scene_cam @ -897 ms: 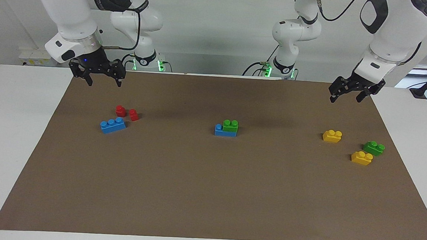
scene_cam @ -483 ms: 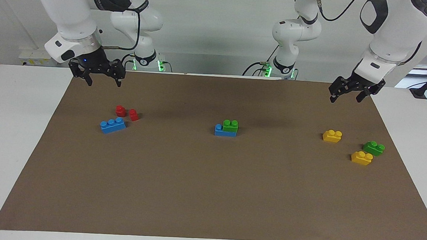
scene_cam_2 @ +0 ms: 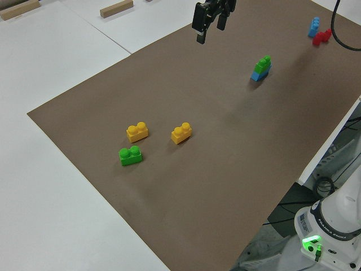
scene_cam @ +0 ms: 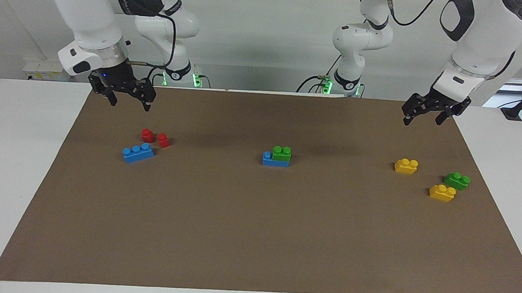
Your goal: Remove green block with left arm and hold with right
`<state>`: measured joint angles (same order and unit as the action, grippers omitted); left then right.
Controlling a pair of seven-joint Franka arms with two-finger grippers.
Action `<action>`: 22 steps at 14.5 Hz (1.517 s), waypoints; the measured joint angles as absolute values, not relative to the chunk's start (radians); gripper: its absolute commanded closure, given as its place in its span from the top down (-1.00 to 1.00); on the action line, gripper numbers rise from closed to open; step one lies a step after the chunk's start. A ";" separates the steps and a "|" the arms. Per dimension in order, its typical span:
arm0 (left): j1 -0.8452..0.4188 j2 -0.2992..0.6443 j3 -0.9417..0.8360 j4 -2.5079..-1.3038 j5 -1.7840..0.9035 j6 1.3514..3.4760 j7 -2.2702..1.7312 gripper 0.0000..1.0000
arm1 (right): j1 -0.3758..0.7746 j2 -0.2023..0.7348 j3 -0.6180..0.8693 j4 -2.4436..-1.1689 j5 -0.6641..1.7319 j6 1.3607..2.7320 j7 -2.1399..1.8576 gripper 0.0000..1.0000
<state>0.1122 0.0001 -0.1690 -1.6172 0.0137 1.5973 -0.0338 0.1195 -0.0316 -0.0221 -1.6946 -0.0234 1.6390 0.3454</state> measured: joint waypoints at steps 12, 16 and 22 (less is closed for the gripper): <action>-0.072 -0.059 -0.192 -1.768 -0.050 1.728 -0.466 1.00 | 0.309 0.085 -0.013 -1.798 0.421 1.897 1.328 0.96; -0.193 -0.091 -0.194 -1.852 -0.060 1.838 -0.871 1.00 | 0.336 0.171 -0.013 -1.815 0.583 2.000 1.378 0.94; -0.326 -0.093 -0.195 -1.946 -0.064 2.007 -1.546 1.00 | 0.400 0.237 -0.013 -1.895 0.706 2.171 1.435 0.94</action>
<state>-0.3255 -0.0929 -0.1950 -1.9457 -0.0637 2.0074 -1.5462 0.3999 0.2374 -0.0132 -1.8946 0.7065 2.1712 1.4349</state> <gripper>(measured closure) 0.000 0.000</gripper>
